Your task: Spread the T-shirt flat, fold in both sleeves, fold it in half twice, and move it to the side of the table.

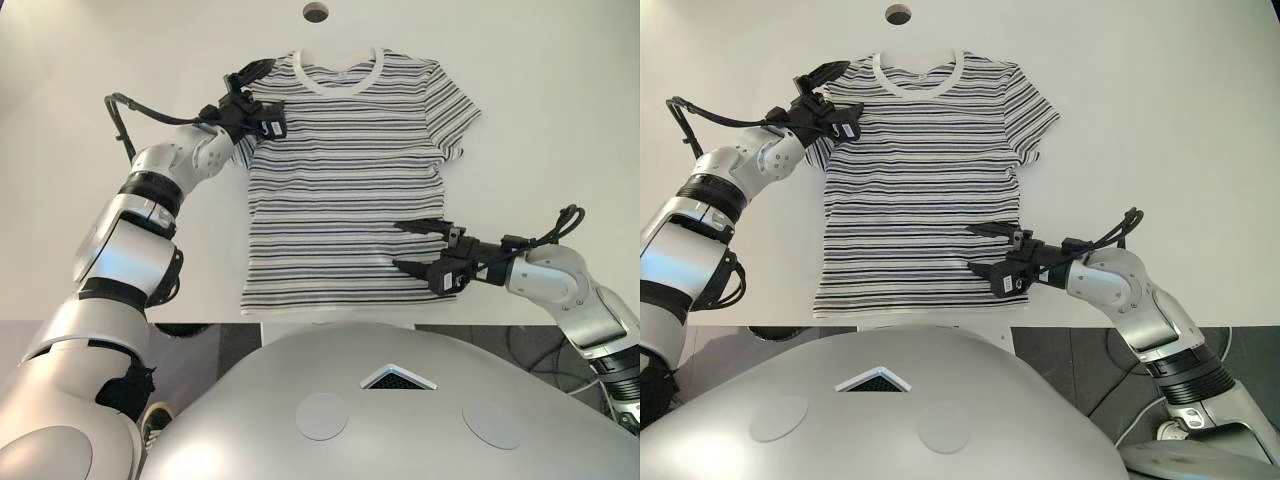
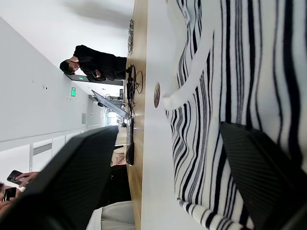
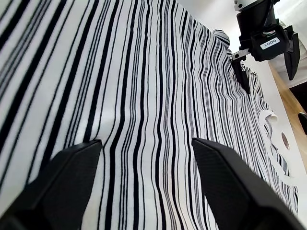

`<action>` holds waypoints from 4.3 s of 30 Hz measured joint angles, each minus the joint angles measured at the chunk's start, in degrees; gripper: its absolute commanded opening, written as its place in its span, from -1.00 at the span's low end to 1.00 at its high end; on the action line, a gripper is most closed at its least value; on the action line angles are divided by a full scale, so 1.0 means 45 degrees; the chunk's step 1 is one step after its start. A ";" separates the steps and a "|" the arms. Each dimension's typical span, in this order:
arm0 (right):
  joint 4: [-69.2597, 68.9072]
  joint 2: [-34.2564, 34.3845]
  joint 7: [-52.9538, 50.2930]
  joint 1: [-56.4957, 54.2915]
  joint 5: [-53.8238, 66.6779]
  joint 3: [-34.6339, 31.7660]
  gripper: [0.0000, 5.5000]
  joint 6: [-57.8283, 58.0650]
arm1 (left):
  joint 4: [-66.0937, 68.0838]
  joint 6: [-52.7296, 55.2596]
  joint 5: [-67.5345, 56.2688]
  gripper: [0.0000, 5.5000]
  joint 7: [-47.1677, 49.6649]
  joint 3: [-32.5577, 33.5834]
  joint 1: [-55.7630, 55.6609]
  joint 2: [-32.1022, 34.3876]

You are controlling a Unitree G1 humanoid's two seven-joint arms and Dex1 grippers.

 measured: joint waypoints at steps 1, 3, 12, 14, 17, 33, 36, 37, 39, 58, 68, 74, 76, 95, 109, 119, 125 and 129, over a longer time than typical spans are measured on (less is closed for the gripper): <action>-0.0031 -0.0049 0.0030 0.0019 -0.0001 -0.0050 0.29 0.0010 | 0.0106 -0.0015 0.0000 0.43 0.0067 -0.0101 -0.0078 -0.0016; -0.0023 -0.0052 0.0015 0.0003 0.0024 -0.0205 0.29 0.0080 | 0.0229 -0.0129 -0.0011 0.43 0.0258 -0.0143 -0.0085 -0.0021; -0.0024 -0.0011 0.0602 -0.0112 0.4063 -0.2223 0.29 0.0082 | -0.1746 -0.1519 -0.1895 0.43 0.0984 0.1763 0.1617 0.0532; -0.0204 0.0246 0.0950 -0.0248 0.5076 -0.2236 0.29 0.0160 | -0.3494 -0.2319 -0.3368 0.43 0.1381 0.3197 0.2045 0.0676; 0.0347 0.1658 0.0052 -0.1826 0.5006 -0.2252 0.29 0.0749 | -0.6129 -0.3025 -0.5669 0.43 0.0940 0.4685 0.2992 0.0791; 0.8465 0.4245 -0.5580 -0.7665 -0.0516 -0.2425 0.29 -0.0685 | -0.4825 0.0123 -0.4046 0.43 -0.2036 0.4596 0.5239 0.1578; 0.8919 0.4366 -0.5667 -0.7766 -0.0673 -0.2280 0.29 -0.1013 | -0.4498 0.0190 -0.3681 0.43 -0.1711 0.4411 0.4945 0.1471; 0.9050 0.4380 -0.5667 -0.7766 -0.0786 -0.2218 0.29 -0.1087 | -0.4481 0.0213 -0.3512 0.43 -0.1652 0.4342 0.4883 0.1478; 0.9137 0.4381 -0.5668 -0.7776 -0.0861 -0.2207 0.29 -0.1221 | -0.4531 0.0266 -0.3094 0.43 -0.1635 0.4122 0.4751 0.1657; 1.4401 0.3799 -0.6958 -0.9838 -0.3470 -0.0627 0.29 -0.2089 | -0.6669 0.1192 0.1001 0.43 -0.1638 0.1511 0.4245 0.4363; 1.7902 0.3651 -0.8388 -1.1555 -0.4421 0.0240 0.29 -0.2336 | -0.6507 0.1712 0.1482 0.43 -0.1406 0.1283 0.4199 0.5150; 1.8145 0.3577 -0.8659 -1.1619 -0.4426 0.0434 0.29 -0.2791 | -0.6550 0.2000 0.1336 0.43 -0.1418 0.1549 0.4535 0.5486; 1.8123 0.3550 -0.8655 -1.1618 -0.4404 0.0438 0.29 -0.2968 | -0.7085 0.1982 0.0674 0.43 -0.1657 0.1924 0.5012 0.5514; 0.6541 0.4285 -0.6343 -0.6146 0.5094 -0.4311 0.29 -0.1529 | -1.0503 0.7103 -1.3159 0.43 -0.6067 0.9156 0.7633 0.0835; 0.3888 0.4667 -0.5224 -0.4669 0.4646 -0.4556 0.29 -0.0267 | -1.0996 1.5322 -1.7522 0.43 -0.8657 1.0067 0.6696 -0.0193; 0.3575 0.4859 -0.4870 -0.4603 0.4451 -0.4586 0.29 -0.0125 | -1.0445 1.4709 -1.6023 0.43 -0.8470 0.9762 0.6055 -0.0592; 0.3568 0.5013 -0.4772 -0.4592 0.4105 -0.4586 0.30 -0.0122 | -0.9651 1.4525 -1.5875 0.24 -0.8076 1.0090 0.5484 -0.0883; 0.3566 0.5093 -0.4720 -0.4593 0.4030 -0.4585 0.30 -0.0122 | -0.9398 1.4577 -1.5749 -0.03 -0.8014 1.0369 0.5291 -0.1085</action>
